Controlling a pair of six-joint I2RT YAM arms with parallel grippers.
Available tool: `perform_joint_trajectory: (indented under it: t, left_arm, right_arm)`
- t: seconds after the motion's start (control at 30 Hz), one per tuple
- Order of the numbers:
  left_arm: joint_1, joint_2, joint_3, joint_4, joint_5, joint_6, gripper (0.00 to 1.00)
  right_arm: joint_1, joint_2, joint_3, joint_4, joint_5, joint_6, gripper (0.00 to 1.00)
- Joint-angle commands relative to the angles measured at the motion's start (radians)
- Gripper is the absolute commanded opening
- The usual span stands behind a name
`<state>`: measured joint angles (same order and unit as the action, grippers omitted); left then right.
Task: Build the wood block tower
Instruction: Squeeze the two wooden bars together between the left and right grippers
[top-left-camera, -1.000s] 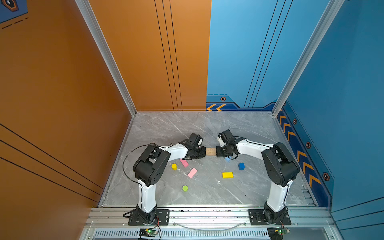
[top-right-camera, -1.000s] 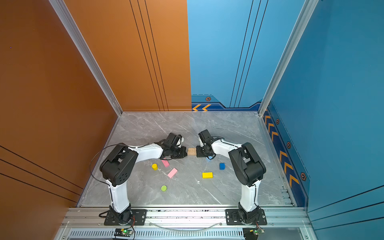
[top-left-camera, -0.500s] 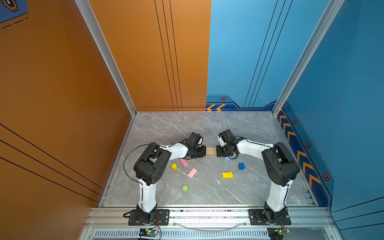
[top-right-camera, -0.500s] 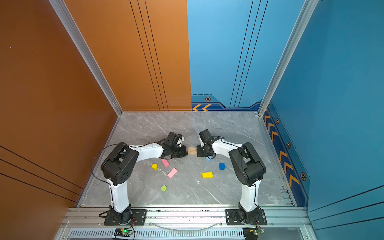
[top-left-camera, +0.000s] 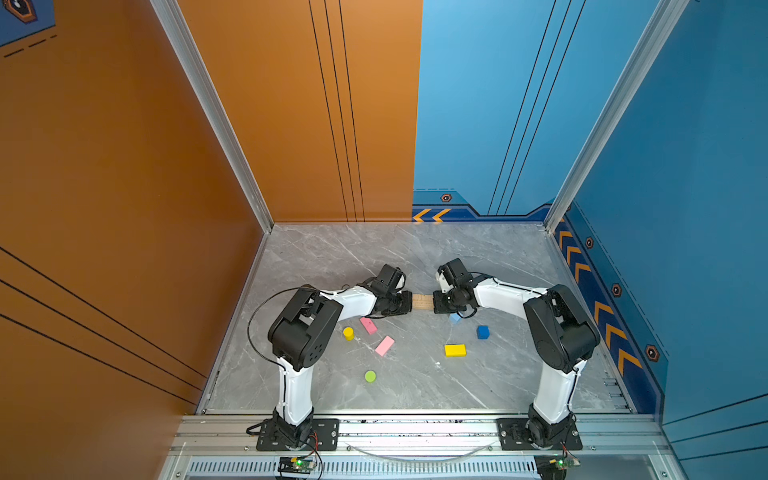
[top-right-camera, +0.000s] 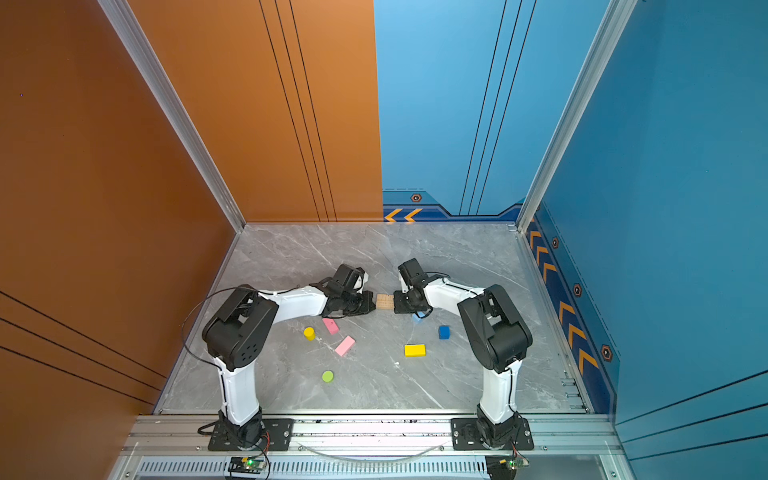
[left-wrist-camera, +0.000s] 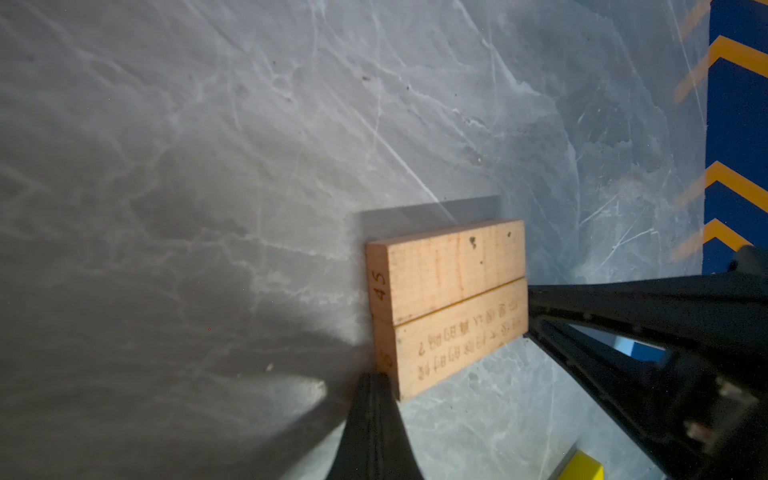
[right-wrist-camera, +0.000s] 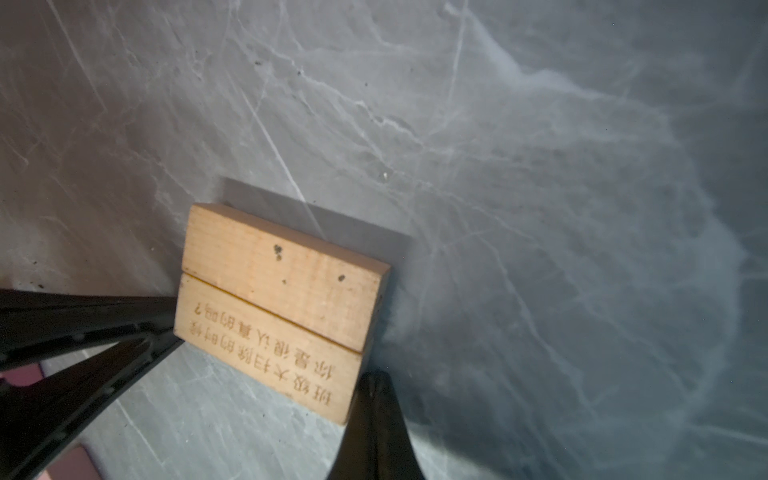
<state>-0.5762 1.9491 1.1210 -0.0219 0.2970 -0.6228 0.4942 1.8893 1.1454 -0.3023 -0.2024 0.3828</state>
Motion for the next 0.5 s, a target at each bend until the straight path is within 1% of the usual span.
perform_joint_trajectory:
  t: [0.0,0.47]
  left_arm:
    - [-0.018,0.036,0.004,-0.009,0.028,-0.005,0.0]
    - [-0.01,0.032,0.001,-0.03,0.008,0.005,0.0]
  right_arm:
    - [0.005,0.038,0.005,-0.014,-0.011,0.005,0.0]
    - [-0.002,0.032,-0.001,-0.02,0.01,0.007,0.03]
